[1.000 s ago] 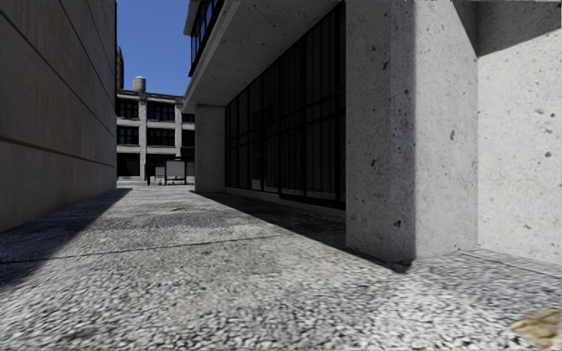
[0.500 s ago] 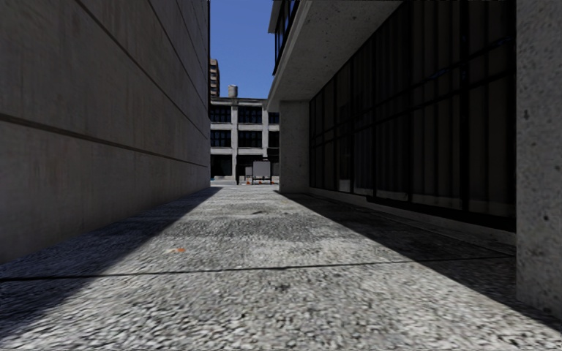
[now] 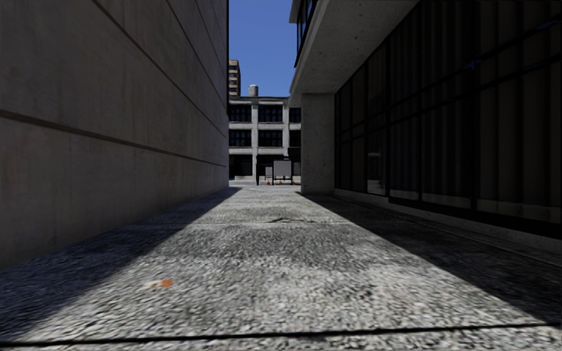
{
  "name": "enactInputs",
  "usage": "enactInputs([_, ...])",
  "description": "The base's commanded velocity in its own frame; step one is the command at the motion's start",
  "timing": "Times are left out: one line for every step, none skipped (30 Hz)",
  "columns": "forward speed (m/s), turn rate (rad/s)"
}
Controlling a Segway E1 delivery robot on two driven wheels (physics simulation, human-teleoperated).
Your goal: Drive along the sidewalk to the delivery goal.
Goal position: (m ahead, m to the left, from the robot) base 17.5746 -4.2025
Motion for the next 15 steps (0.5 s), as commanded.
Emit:
enactInputs([2.0, 0.0])
enactInputs([2.0, 0.0])
enactInputs([2.0, 0.0])
enactInputs([2.0, 0.0])
enactInputs([2.0, 0.0])
enactInputs([2.0, 0.0])
enactInputs([2.0, 0.0])
enactInputs([2.0, 0.0])
enactInputs([2.0, 0.0])
enactInputs([2.0, 0.0])
enactInputs([2.0, 0.0])
enactInputs([2.0, 0.0])
enactInputs([2.0, 0.0])
enactInputs([2.0, 0.0])
enactInputs([2.0, 0.0])
